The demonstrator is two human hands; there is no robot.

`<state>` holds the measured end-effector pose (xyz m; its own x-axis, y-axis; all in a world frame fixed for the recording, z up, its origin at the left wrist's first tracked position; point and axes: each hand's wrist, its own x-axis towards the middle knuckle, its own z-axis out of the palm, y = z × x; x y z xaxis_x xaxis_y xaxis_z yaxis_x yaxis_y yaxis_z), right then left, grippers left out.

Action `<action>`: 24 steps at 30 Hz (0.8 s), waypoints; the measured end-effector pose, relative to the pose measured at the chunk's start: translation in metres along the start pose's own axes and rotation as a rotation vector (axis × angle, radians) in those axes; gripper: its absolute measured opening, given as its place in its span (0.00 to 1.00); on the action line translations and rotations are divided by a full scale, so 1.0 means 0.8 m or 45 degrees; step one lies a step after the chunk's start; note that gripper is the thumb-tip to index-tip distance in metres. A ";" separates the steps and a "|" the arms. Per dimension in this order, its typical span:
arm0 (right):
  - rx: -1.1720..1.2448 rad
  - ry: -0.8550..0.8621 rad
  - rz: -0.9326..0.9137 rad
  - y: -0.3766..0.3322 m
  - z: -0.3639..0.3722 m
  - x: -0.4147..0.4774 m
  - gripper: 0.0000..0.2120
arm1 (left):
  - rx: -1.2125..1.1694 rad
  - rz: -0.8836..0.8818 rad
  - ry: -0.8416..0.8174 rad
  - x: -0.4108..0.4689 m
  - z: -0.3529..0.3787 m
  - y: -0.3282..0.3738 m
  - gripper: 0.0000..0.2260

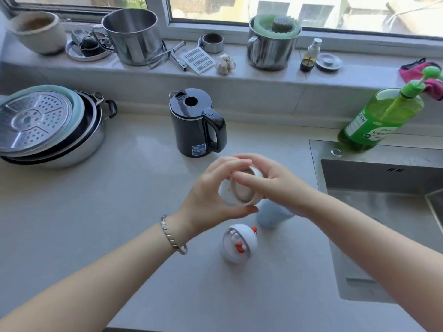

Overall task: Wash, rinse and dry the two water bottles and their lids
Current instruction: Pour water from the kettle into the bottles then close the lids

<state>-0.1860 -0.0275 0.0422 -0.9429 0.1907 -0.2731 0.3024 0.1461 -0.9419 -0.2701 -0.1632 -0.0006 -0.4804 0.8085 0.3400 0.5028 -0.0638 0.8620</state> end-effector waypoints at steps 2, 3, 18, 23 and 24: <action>-0.194 0.094 -0.030 -0.002 -0.009 0.015 0.18 | 0.038 -0.096 -0.031 0.000 0.000 -0.020 0.42; -0.380 0.159 -0.015 -0.002 -0.016 0.023 0.22 | 0.100 -0.164 -0.030 -0.001 -0.001 -0.032 0.45; -1.383 -0.122 -0.261 0.032 -0.023 0.087 0.29 | -0.060 -0.782 -0.151 0.035 0.019 -0.126 0.26; -1.424 -0.360 -0.383 0.025 -0.038 0.094 0.30 | -0.044 -0.768 -0.119 0.034 0.020 -0.128 0.25; -1.411 -0.376 -0.361 0.024 -0.038 0.097 0.30 | -0.040 -0.774 -0.122 0.034 0.020 -0.128 0.25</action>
<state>-0.2493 0.0200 0.0088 -0.9477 -0.1944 -0.2531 -0.1037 0.9376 -0.3320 -0.3232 -0.1255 -0.0854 -0.6070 0.7545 -0.2495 0.1372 0.4088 0.9023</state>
